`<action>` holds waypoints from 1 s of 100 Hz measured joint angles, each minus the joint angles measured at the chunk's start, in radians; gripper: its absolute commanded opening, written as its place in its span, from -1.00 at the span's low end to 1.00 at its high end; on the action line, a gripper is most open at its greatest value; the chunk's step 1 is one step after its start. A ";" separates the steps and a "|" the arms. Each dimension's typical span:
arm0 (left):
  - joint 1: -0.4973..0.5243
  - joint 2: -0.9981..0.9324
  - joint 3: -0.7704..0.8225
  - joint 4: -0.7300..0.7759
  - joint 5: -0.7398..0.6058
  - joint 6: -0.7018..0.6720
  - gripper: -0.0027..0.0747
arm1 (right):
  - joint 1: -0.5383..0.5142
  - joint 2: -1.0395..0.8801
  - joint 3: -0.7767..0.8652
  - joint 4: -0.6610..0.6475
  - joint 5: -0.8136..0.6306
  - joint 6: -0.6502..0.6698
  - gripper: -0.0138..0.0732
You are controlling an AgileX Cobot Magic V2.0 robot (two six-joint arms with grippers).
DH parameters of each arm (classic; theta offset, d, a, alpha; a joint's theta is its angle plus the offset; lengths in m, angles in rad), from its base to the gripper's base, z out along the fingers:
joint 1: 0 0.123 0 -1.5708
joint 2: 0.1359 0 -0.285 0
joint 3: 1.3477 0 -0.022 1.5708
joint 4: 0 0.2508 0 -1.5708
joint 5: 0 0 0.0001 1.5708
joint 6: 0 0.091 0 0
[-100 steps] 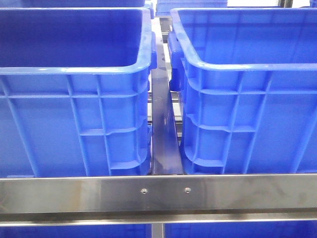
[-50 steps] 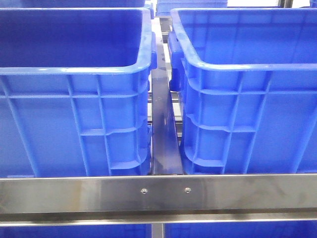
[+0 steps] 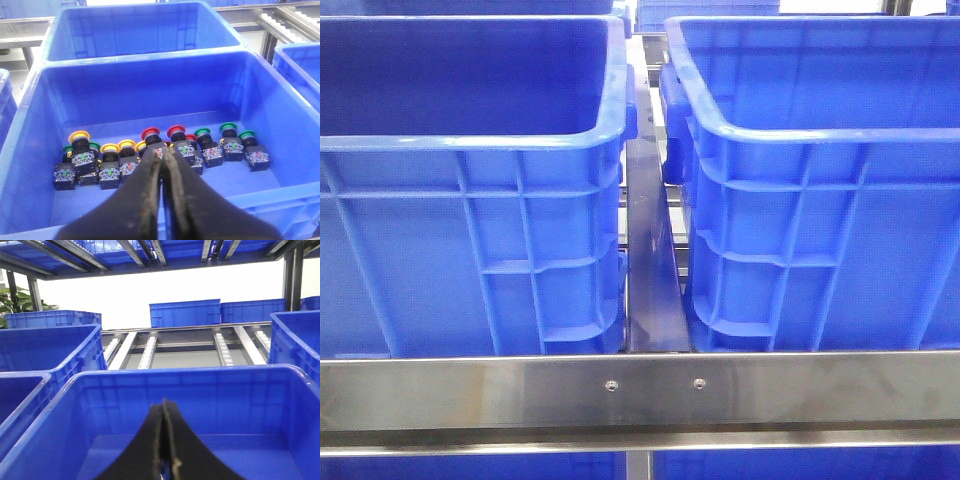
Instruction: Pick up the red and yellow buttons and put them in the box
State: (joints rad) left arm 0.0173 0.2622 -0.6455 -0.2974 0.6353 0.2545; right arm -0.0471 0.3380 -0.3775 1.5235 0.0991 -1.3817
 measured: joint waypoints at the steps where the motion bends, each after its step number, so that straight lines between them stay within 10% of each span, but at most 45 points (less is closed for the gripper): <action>1: 0.000 0.000 0.000 0.000 0.000 0.000 -0.98 | 0.000 0.000 0.000 0.000 0.000 0.000 -0.84; 100: 0.000 0.000 0.000 0.000 0.000 0.000 -0.98 | 0.000 0.000 0.000 -0.081 -0.027 0.067 -0.84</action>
State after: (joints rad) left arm 0.0173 0.2622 -0.6455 -0.2974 0.6353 0.2545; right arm -0.0471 0.3380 -0.3775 1.4425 0.0718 -1.3147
